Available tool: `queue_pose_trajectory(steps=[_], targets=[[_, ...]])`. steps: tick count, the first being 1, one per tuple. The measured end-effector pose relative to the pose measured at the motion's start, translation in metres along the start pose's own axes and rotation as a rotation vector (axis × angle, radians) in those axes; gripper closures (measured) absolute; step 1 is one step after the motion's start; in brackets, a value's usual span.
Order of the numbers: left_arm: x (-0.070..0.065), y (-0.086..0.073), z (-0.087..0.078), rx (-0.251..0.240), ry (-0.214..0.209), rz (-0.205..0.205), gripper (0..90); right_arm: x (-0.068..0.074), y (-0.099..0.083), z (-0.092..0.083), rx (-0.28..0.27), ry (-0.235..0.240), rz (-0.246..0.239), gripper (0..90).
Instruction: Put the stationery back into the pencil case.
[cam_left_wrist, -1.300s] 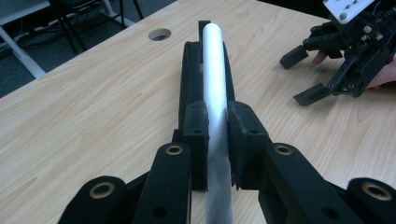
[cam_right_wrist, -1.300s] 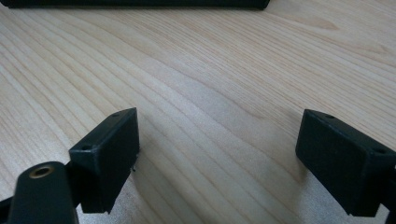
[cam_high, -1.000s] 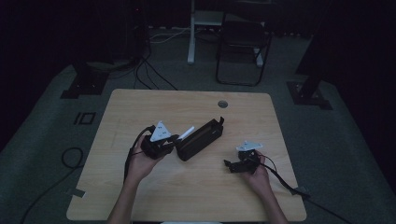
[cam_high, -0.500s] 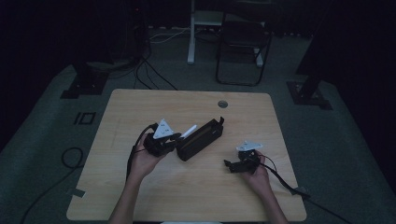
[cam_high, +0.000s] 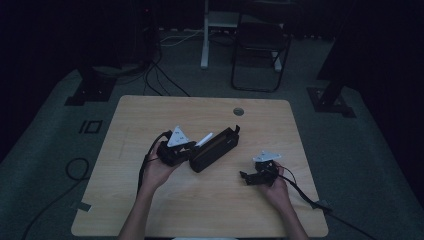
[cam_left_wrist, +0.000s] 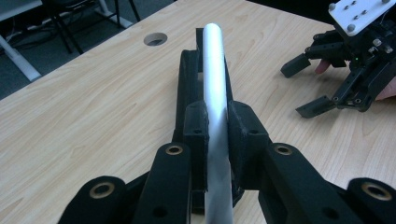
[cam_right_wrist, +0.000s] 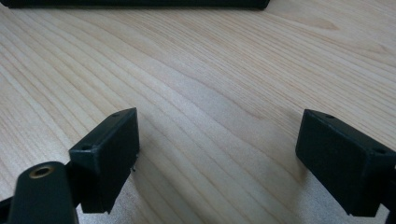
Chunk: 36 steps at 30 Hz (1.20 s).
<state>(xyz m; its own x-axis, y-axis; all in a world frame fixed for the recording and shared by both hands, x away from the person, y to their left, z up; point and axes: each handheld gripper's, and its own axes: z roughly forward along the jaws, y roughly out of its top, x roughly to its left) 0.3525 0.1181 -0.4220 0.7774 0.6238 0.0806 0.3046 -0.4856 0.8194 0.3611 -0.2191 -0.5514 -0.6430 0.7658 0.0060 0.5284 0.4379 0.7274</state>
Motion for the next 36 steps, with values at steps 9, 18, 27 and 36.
queue_pose_trajectory(steps=[9, 18, 27, 36], targets=[[0.002, 0.002, 0.005, 0.006, 0.002, 0.001, 79.0, 0.000, 0.000, 0.000, 0.000, 0.000, 0.001, 13.0], [0.003, 0.004, 0.008, 0.006, 0.001, -0.006, 79.0, 0.000, 0.000, 0.000, 0.000, 0.000, 0.002, 13.0], [0.003, 0.007, 0.013, 0.009, 0.001, -0.004, 79.0, 0.000, 0.000, 0.000, 0.001, 0.001, 0.002, 13.0], [0.004, 0.010, 0.019, 0.013, -0.004, -0.008, 79.0, 0.000, 0.000, 0.000, 0.002, 0.000, 0.000, 13.0]])
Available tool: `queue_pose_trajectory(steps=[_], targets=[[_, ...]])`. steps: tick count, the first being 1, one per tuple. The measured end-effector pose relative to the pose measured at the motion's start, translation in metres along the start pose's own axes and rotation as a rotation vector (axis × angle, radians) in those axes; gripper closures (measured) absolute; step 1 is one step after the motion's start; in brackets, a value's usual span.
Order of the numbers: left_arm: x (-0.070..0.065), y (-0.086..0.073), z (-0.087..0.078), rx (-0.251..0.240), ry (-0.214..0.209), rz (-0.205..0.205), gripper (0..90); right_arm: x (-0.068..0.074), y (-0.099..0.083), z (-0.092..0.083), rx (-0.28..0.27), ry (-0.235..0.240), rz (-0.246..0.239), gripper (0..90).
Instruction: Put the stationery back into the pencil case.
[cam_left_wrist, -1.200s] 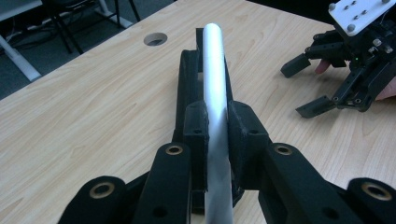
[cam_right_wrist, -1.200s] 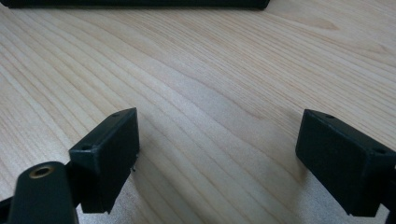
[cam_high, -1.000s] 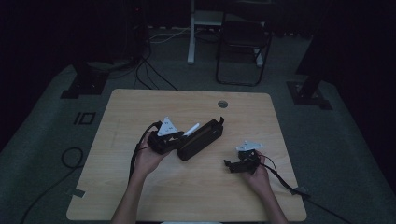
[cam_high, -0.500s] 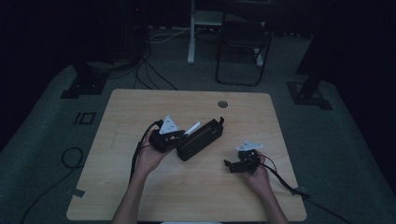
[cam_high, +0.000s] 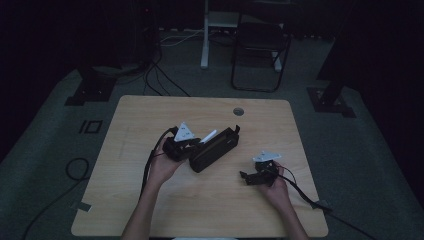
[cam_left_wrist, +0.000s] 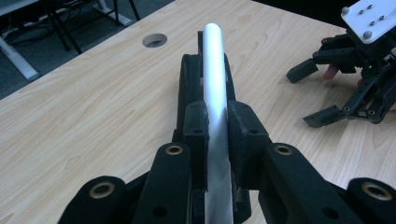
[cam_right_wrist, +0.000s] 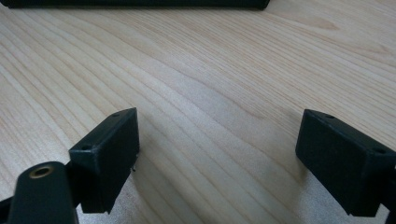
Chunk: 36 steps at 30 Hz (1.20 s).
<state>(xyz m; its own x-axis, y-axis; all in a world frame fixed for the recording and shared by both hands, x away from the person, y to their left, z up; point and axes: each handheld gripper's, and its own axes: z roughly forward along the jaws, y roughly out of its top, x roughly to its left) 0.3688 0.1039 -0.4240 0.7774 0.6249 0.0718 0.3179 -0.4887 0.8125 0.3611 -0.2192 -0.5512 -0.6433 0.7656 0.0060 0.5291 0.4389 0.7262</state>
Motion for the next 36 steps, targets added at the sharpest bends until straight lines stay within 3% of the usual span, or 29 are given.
queue_pose_trajectory(steps=[36], targets=[[0.000, 0.013, 0.021, 0.015, -0.008, -0.006, 78.9, 0.000, 0.000, 0.000, -0.003, -0.001, -0.001, 13.0]])
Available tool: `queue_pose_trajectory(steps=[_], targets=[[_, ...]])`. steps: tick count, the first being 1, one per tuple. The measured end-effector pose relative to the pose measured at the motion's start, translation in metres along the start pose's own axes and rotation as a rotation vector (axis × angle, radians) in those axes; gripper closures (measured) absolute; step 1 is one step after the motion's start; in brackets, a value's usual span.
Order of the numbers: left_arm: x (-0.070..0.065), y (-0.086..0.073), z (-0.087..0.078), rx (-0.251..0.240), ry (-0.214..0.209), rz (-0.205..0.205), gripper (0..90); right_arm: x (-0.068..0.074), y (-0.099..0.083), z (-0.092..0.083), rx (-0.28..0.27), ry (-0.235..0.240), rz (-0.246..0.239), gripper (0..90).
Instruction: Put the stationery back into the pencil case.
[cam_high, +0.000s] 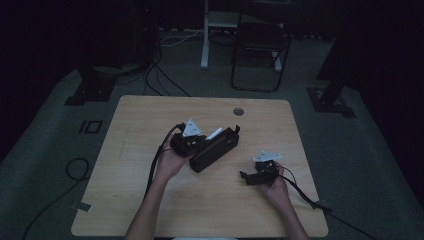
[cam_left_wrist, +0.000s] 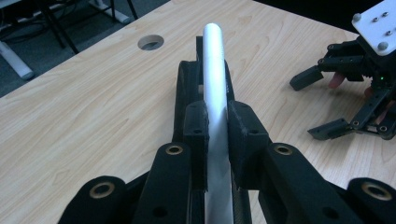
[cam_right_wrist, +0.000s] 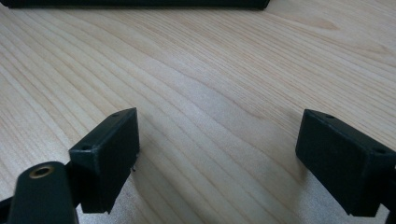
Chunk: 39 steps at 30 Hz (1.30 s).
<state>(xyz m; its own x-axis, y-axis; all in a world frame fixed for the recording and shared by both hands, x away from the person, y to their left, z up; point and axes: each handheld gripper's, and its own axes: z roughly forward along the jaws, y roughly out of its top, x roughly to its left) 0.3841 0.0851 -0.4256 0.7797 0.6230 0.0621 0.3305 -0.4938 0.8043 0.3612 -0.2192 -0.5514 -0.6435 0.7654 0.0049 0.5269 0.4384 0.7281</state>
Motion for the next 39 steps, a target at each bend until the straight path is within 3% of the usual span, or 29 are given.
queue_pose_trajectory(steps=[39], targets=[[-0.001, 0.015, 0.044, 0.040, -0.011, -0.002, 79.0, 0.000, 0.000, 0.000, 0.001, 0.004, -0.004, 13.0]])
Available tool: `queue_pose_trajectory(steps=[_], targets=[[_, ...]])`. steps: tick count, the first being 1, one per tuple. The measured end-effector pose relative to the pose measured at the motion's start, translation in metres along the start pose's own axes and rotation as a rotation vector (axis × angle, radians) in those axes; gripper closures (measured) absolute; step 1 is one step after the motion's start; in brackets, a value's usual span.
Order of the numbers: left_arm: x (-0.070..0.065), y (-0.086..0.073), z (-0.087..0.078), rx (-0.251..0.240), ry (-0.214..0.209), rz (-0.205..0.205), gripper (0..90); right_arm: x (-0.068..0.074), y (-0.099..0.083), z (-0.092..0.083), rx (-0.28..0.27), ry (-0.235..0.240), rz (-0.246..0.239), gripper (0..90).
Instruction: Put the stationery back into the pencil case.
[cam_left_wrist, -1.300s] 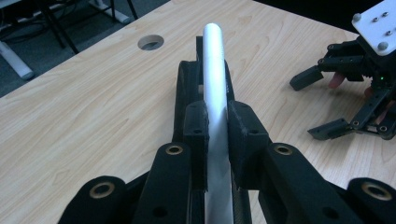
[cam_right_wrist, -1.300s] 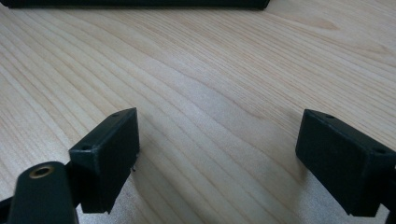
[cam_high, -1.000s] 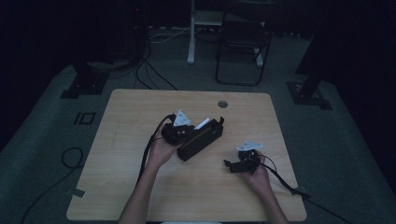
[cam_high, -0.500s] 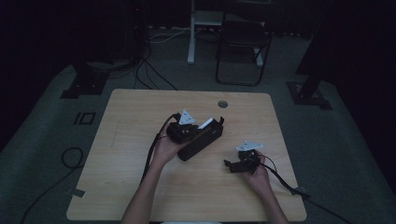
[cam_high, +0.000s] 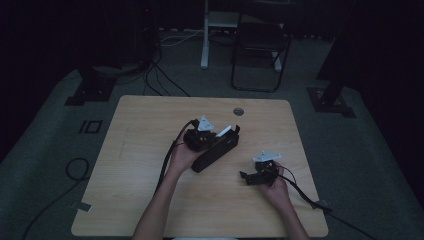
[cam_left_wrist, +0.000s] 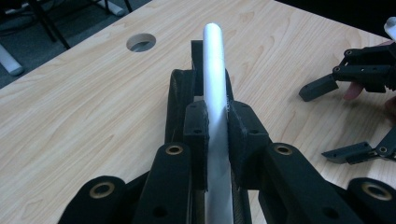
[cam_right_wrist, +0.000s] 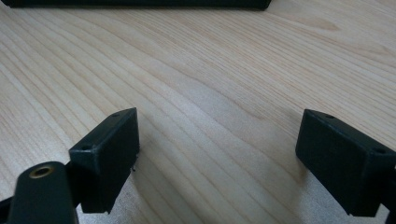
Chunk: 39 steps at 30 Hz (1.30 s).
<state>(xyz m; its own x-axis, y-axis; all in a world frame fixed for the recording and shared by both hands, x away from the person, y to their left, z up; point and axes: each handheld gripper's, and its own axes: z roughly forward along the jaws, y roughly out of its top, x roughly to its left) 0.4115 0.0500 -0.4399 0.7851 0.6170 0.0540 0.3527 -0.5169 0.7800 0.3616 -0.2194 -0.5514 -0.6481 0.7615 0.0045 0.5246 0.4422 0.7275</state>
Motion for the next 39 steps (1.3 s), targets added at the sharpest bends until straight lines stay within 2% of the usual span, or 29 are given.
queue_pose_trajectory(steps=[23, 39], targets=[[0.002, -0.004, 0.017, 0.046, 0.012, 0.003, 78.9, 0.000, 0.000, 0.000, 0.002, 0.002, -0.003, 13.0], [0.003, -0.009, 0.029, 0.067, 0.009, -0.008, 78.9, 0.000, 0.000, 0.000, 0.002, 0.003, -0.002, 13.0]])
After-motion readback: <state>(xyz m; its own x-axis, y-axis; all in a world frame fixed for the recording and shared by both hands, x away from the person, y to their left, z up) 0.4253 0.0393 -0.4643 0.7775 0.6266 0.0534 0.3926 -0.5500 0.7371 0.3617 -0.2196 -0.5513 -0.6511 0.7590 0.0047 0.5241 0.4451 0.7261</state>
